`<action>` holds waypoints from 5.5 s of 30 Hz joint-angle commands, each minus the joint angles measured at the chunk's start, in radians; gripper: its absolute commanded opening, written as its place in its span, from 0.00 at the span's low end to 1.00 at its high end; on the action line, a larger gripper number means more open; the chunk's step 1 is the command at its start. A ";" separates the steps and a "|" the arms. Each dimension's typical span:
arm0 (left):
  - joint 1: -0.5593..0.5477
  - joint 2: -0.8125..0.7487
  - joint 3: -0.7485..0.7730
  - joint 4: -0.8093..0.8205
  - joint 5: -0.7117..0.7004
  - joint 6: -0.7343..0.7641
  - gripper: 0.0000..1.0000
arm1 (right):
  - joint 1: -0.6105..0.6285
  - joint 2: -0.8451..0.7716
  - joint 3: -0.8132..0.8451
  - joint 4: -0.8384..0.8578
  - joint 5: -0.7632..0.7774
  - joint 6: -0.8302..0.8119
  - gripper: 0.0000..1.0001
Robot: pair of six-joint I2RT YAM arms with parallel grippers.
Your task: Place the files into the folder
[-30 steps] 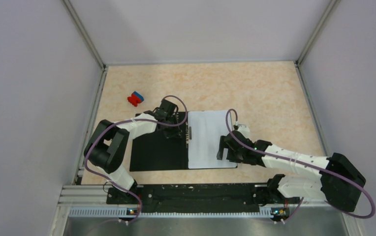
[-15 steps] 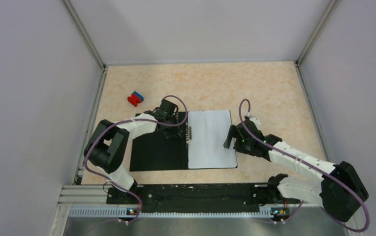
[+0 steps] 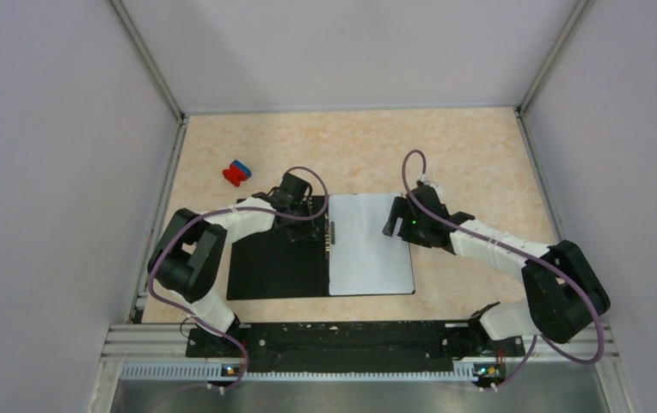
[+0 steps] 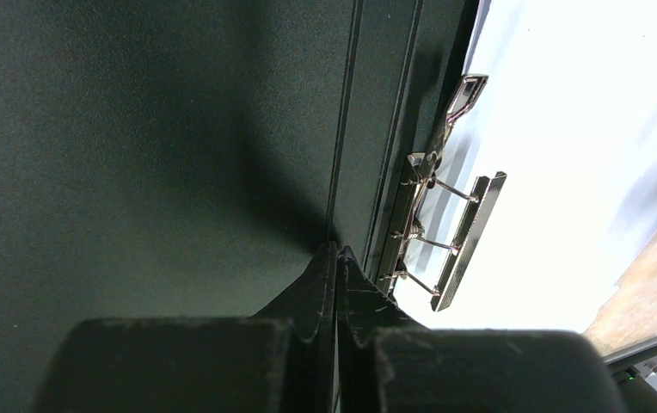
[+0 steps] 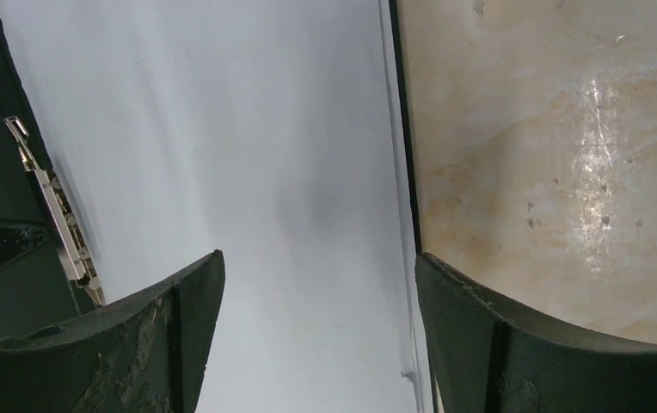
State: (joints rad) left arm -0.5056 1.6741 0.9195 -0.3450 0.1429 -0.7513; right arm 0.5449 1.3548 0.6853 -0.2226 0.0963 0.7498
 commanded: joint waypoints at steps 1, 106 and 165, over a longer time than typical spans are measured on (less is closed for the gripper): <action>-0.011 0.038 -0.011 -0.034 -0.027 0.025 0.00 | -0.008 0.027 0.033 0.044 0.011 -0.028 0.80; 0.133 0.328 0.480 -0.142 0.221 0.089 0.31 | 0.167 0.210 0.200 -0.111 0.199 -0.088 0.23; 0.106 0.155 0.312 -0.041 0.408 0.087 0.30 | 0.168 0.318 0.213 -0.088 0.171 -0.071 0.18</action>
State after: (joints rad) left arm -0.3866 1.8912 1.2556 -0.4171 0.5243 -0.6796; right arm 0.7124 1.6279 0.8864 -0.3214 0.2829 0.6731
